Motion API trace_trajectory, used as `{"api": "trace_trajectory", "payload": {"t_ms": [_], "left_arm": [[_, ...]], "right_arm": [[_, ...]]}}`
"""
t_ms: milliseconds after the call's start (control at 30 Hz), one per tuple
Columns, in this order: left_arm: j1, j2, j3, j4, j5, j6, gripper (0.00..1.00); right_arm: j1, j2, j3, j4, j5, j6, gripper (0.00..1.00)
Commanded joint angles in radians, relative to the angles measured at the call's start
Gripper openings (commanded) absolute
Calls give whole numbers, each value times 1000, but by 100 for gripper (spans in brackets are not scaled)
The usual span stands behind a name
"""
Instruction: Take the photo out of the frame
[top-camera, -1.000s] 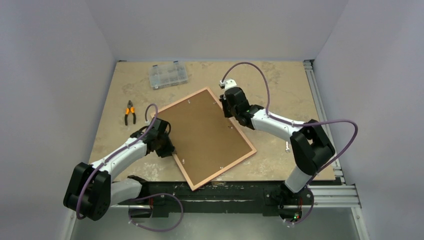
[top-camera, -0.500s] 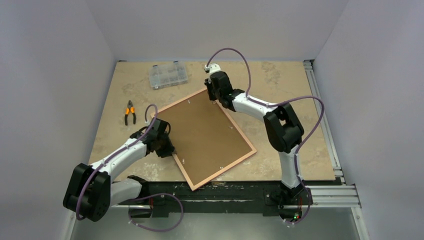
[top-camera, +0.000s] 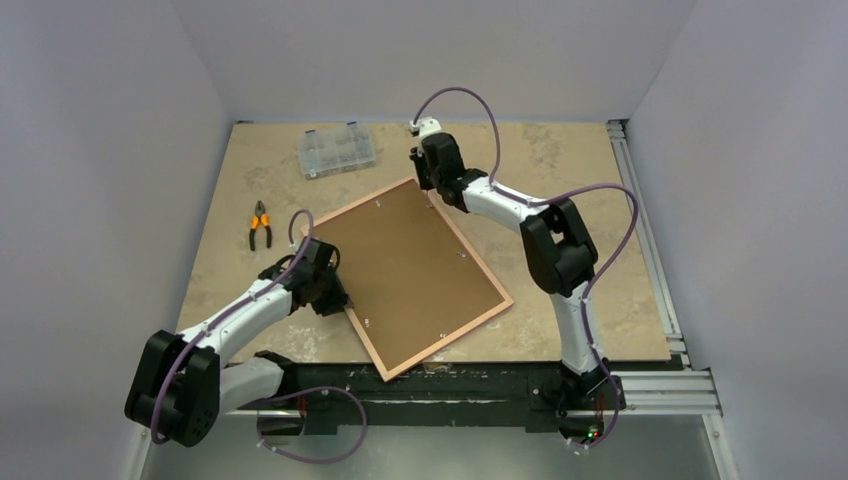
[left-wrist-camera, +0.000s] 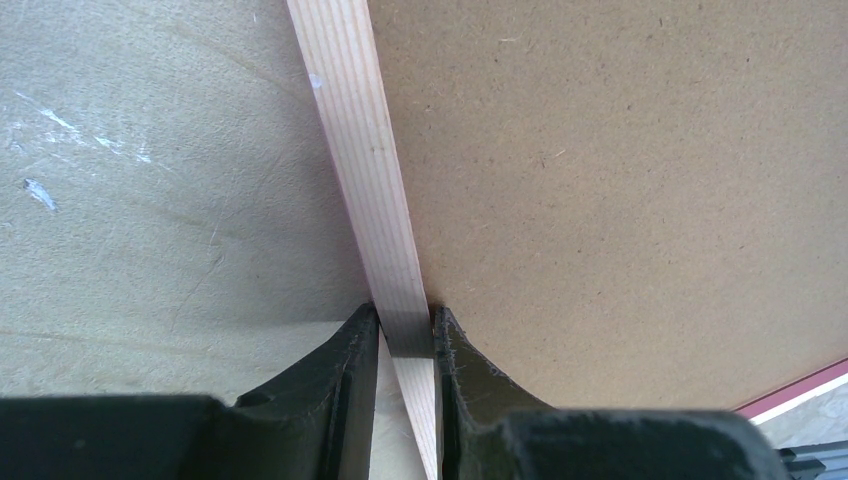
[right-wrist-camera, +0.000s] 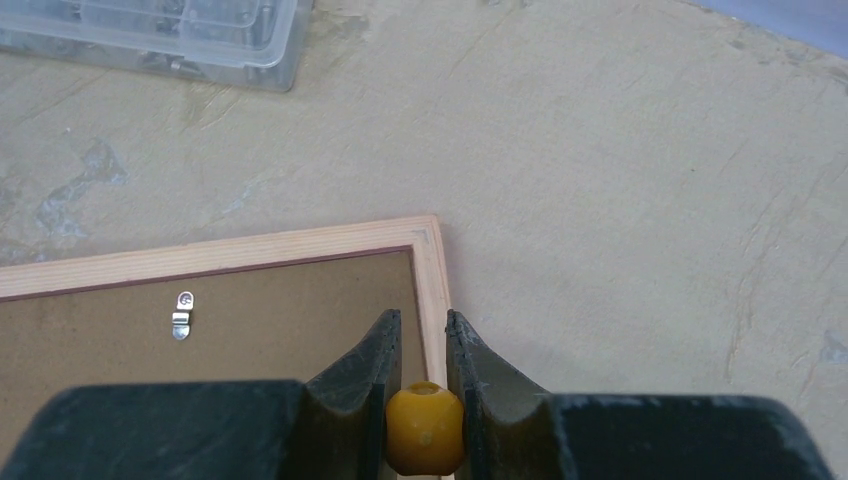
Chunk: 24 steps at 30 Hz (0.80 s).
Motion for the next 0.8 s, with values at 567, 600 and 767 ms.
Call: {"api": "trace_trajectory", "payload": {"t_ms": [567,600,767], "left_arm": [[-6,60,-30,50,47,30,0],[-6,59,-31,49,46,30,0],[-6,54,-33,44,43,30,0]], "right_arm": [[-16,-20,-7,35,-105,-43,0],[-16,-12,2,33,-110,-42,0],[-16,13,18,22,-99,-42,0]]}}
